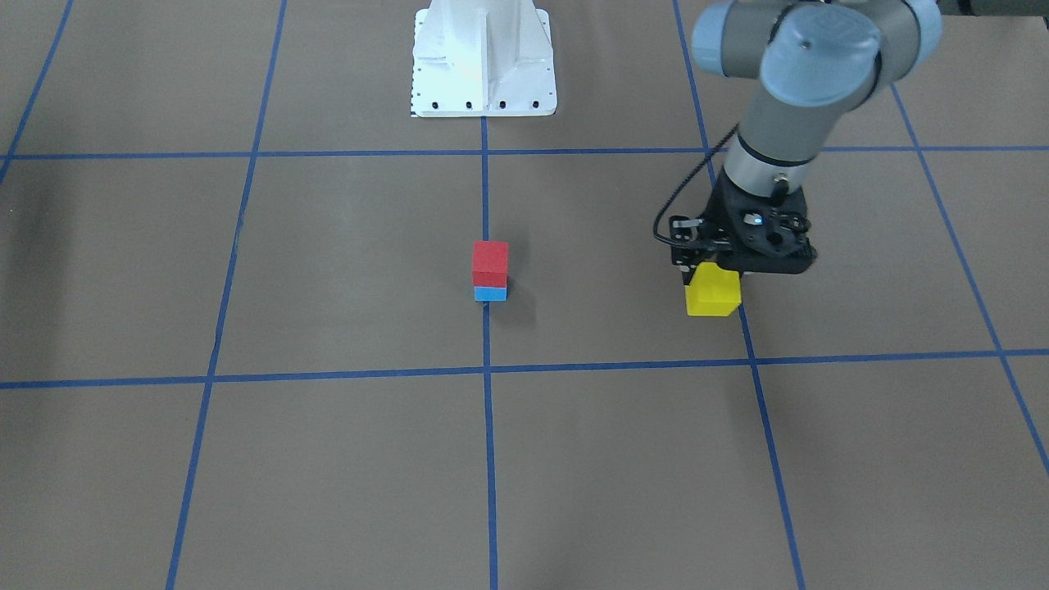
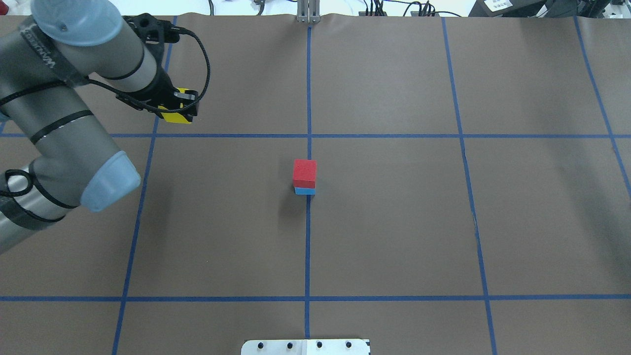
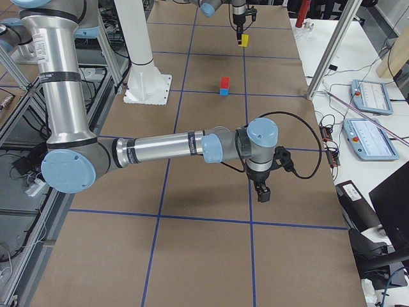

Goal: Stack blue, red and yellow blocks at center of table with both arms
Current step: 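Carry the yellow cube with the left gripper onto the red cube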

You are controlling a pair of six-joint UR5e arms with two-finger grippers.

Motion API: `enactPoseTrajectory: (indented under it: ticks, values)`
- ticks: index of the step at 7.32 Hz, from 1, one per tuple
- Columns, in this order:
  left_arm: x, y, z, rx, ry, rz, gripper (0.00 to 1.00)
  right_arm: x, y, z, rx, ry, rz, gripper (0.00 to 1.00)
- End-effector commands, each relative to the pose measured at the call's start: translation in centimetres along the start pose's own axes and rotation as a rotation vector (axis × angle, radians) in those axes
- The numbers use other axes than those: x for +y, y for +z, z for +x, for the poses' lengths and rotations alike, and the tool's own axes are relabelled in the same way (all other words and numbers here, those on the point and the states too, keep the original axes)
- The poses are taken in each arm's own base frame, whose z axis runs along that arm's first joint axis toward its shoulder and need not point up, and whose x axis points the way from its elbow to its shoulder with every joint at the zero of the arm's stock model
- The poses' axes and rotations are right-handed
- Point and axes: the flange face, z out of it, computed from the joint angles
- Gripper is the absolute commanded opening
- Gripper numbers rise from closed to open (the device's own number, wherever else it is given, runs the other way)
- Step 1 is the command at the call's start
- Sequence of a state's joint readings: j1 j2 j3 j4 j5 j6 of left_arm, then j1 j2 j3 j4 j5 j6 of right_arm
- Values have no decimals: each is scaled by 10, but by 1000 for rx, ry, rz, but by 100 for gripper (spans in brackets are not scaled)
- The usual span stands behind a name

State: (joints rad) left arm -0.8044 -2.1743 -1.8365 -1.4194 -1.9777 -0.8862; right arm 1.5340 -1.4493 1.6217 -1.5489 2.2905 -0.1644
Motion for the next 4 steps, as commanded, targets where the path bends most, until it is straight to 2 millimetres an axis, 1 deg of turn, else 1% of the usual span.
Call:
enactPoseTrajectory:
  ticks: [1, 2, 3, 4]
  values:
    - [44, -9, 115, 32, 3, -4, 0, 3, 3, 2, -1, 6, -7, 100]
    - [68, -3, 163, 17, 11, -11, 0, 3, 3, 2, -1, 14, -7, 100]
    - [73, 9, 202, -5, -4, -8, 0, 4, 3, 3, 0, 17, -7, 100]
    - [69, 19, 215, -20, -5, -16, 0, 4, 3, 3, -1, 18, -8, 100]
